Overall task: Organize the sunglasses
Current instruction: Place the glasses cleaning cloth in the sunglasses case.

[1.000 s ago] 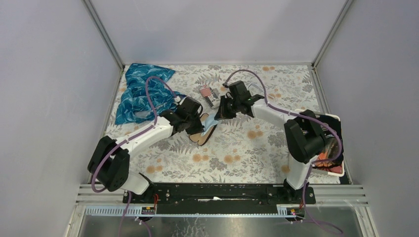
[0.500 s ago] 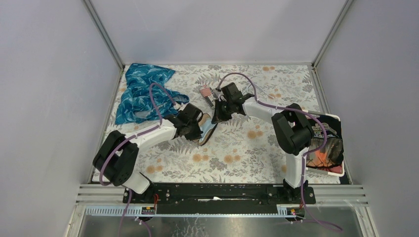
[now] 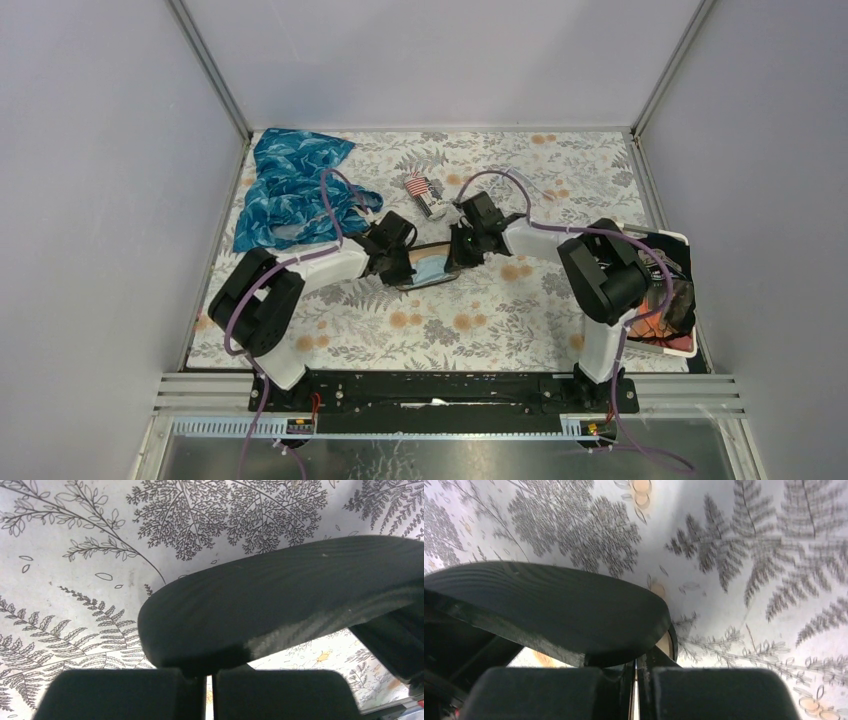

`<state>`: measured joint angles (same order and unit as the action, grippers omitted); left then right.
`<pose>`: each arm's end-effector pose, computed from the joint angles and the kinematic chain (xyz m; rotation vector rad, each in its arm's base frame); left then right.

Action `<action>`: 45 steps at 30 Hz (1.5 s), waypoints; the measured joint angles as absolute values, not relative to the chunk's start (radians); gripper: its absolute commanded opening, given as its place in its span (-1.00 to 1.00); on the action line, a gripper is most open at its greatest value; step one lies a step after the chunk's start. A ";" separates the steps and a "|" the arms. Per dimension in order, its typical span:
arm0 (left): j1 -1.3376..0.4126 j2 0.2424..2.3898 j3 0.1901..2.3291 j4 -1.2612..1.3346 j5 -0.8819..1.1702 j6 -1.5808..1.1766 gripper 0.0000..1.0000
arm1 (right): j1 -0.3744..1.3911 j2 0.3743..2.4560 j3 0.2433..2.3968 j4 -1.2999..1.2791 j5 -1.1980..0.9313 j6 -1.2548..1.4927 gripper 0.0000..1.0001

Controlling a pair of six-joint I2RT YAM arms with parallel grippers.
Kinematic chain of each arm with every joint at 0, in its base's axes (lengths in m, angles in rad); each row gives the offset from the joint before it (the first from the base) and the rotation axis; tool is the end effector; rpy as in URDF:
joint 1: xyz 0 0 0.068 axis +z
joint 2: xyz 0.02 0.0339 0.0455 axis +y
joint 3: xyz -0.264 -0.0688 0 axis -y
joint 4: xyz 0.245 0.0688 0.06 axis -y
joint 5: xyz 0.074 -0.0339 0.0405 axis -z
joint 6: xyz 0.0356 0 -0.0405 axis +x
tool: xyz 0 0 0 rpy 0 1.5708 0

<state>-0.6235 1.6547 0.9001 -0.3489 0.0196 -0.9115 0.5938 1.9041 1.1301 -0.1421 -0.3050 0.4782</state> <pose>0.2521 -0.1822 0.1546 -0.3924 2.7514 -0.4789 0.3166 0.2267 0.1490 -0.2875 2.6043 0.7995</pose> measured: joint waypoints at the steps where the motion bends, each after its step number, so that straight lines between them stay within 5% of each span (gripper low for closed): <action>1: -0.624 1.658 0.905 -0.348 0.021 -0.900 -1.00 | 0.594 1.887 1.100 -0.130 -0.304 0.487 -1.00; 45: -0.628 1.707 1.006 -0.447 -0.137 -0.804 -1.00 | 0.611 1.796 0.967 -0.039 -0.244 0.581 -1.00</action>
